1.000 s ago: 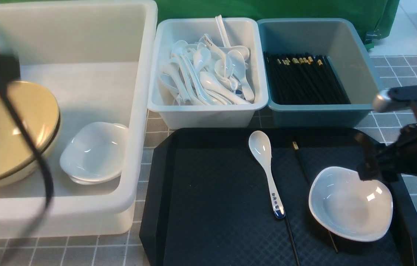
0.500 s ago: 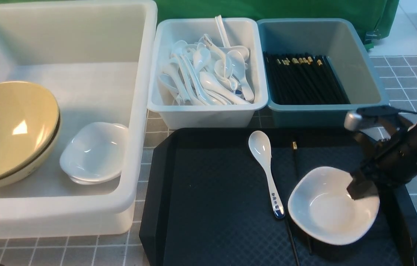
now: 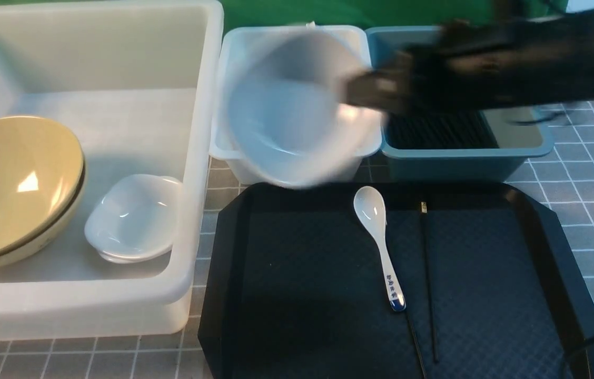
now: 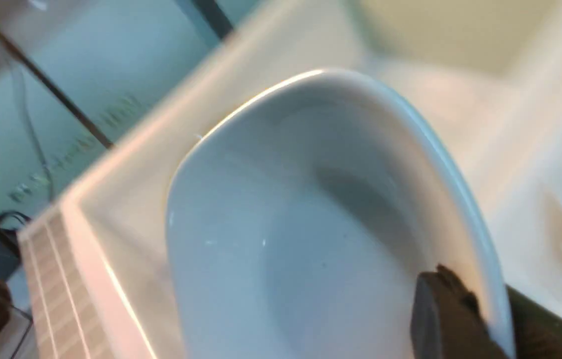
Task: On grey table put chopsticks spoon bowls plates into blue grey white boxes.
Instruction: 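Place the white bowl into the white bin on top of the stacked bowls with the right gripper, then reach down and grasp the white spoon resting in the bowl with the right gripper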
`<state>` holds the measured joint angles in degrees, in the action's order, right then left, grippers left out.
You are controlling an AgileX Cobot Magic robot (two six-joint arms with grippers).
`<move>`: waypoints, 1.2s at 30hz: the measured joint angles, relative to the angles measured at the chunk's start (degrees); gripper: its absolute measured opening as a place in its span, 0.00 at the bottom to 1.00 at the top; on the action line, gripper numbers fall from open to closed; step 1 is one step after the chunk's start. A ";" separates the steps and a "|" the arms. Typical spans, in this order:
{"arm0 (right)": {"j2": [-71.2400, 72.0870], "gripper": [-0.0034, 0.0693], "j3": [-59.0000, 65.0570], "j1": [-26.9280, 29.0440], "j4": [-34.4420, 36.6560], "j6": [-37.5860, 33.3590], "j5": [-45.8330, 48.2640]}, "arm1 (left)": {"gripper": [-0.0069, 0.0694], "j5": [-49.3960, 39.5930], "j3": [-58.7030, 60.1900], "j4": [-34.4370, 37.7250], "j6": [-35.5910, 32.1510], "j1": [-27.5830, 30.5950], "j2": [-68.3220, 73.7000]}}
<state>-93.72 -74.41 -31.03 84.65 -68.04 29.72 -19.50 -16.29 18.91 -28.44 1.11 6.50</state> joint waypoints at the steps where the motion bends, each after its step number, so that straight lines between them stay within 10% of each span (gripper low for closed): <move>1: -2.13 0.13 -1.89 -2.39 1.72 -3.31 -3.35 | 0.08 0.05 0.00 0.00 0.07 0.00 0.00; 15: -26.19 0.14 -21.34 -19.90 4.76 -20.72 -42.15 | 0.08 0.04 0.00 0.10 0.13 0.00 0.00; 21: -27.94 0.20 -21.64 -20.67 14.55 -26.33 -41.39 | 0.08 -0.01 0.00 0.10 0.13 0.00 0.00; 29: -26.21 0.60 -21.51 -21.35 15.58 -27.89 -45.86 | 0.08 -0.01 0.00 0.12 0.34 0.00 0.00; 36: -8.11 0.55 -13.22 -25.69 15.58 -56.75 -69.79 | 0.08 -0.12 0.00 1.56 2.26 0.00 0.00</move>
<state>-101.83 -87.63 -56.72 100.23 -124.79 -40.07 -19.62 -16.29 20.48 -26.18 1.11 6.50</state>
